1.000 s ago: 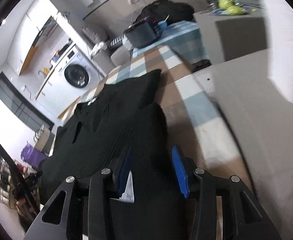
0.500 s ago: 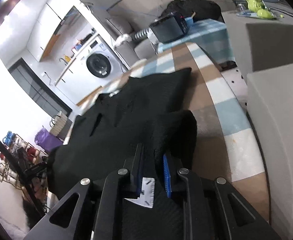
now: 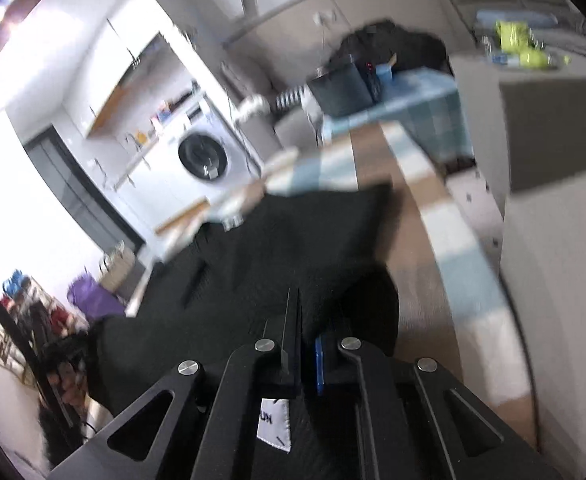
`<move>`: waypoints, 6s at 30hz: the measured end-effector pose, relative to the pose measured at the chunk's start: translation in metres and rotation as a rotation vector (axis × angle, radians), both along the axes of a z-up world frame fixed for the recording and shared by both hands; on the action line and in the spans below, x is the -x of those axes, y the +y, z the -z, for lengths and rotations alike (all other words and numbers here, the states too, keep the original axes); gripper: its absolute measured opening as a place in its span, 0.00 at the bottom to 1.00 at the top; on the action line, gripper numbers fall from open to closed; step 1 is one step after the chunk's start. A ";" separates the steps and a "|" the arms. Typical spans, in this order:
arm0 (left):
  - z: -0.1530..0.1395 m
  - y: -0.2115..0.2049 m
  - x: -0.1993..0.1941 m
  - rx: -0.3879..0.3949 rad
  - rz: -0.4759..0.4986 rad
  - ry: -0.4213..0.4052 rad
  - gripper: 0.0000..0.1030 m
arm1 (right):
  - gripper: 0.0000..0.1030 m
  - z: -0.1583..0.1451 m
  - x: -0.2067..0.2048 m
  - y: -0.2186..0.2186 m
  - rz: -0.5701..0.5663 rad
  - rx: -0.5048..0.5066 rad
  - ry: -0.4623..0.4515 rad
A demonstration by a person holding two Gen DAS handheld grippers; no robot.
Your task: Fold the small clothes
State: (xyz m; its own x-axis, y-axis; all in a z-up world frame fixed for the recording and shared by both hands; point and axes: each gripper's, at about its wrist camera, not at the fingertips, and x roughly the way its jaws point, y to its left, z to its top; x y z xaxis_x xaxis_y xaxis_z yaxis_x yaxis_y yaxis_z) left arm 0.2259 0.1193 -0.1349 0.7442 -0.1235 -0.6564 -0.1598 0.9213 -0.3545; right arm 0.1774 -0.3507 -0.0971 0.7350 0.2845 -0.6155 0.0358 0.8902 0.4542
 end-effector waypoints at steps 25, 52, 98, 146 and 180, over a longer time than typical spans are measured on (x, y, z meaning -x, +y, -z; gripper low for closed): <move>0.058 -0.021 -0.033 -0.027 0.107 0.187 0.24 | 0.27 0.045 -0.032 0.023 -0.003 0.070 0.251; 0.037 0.001 0.104 0.026 -0.023 0.166 0.40 | 0.24 0.045 0.068 -0.014 0.014 -0.023 0.246; 0.006 -0.007 0.136 0.048 -0.012 0.055 0.04 | 0.07 0.048 0.067 -0.011 0.013 -0.022 0.176; 0.027 -0.028 0.105 0.050 0.089 0.161 0.04 | 0.12 0.018 0.034 -0.013 0.048 -0.175 0.071; -0.039 0.034 0.015 0.095 -0.014 -0.021 0.01 | 0.05 -0.002 -0.018 -0.029 0.101 -0.206 0.063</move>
